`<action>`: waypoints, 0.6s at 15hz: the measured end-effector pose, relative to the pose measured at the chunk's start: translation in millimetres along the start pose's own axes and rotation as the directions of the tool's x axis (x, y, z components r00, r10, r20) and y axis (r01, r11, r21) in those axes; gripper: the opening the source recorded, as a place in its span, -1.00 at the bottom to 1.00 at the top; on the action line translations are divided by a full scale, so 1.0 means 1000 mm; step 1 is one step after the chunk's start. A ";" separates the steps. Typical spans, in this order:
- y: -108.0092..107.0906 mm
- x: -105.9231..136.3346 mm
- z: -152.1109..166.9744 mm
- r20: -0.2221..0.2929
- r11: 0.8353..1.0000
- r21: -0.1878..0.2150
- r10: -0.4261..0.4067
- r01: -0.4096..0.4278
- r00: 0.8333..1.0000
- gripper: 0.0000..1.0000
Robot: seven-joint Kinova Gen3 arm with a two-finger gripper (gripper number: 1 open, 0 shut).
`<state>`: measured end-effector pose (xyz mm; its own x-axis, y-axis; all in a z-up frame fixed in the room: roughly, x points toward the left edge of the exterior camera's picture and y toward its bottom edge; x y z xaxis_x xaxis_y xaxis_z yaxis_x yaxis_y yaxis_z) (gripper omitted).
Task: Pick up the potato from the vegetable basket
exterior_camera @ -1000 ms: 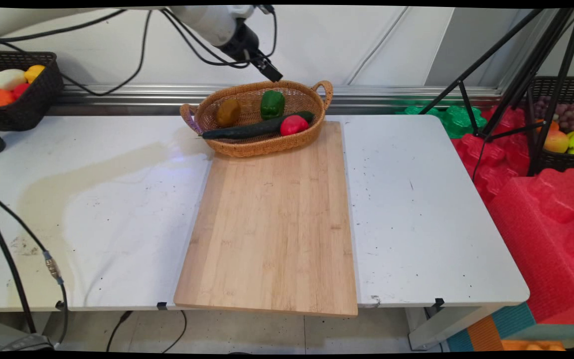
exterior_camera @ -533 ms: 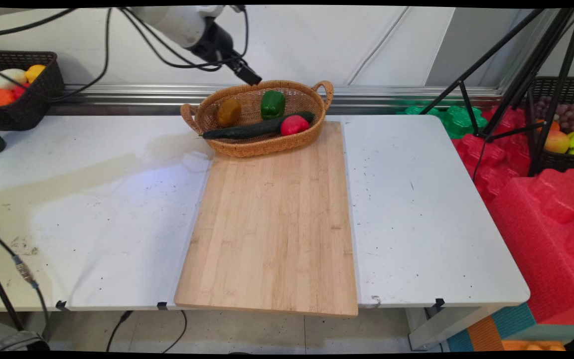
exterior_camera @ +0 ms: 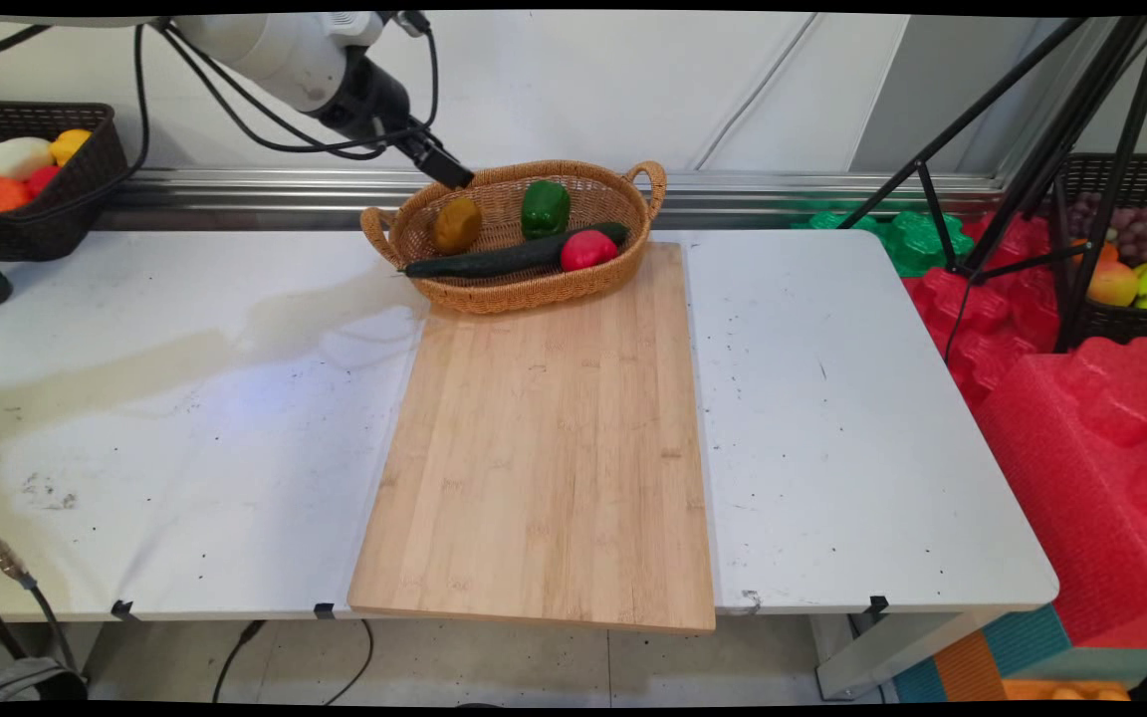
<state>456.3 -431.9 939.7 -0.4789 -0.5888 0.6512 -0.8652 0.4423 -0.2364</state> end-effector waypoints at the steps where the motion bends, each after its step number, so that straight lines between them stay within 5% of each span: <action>1: 0.000 -0.003 -0.002 0.010 1.000 0.007 -0.008 0.008 1.000 1.00; 9: 0.000 0.000 0.017 0.069 0.998 0.050 -0.034 0.030 0.997 1.00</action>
<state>453.5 -443.3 926.7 -0.4587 -0.6489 0.6071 -0.8856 0.3901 -0.2522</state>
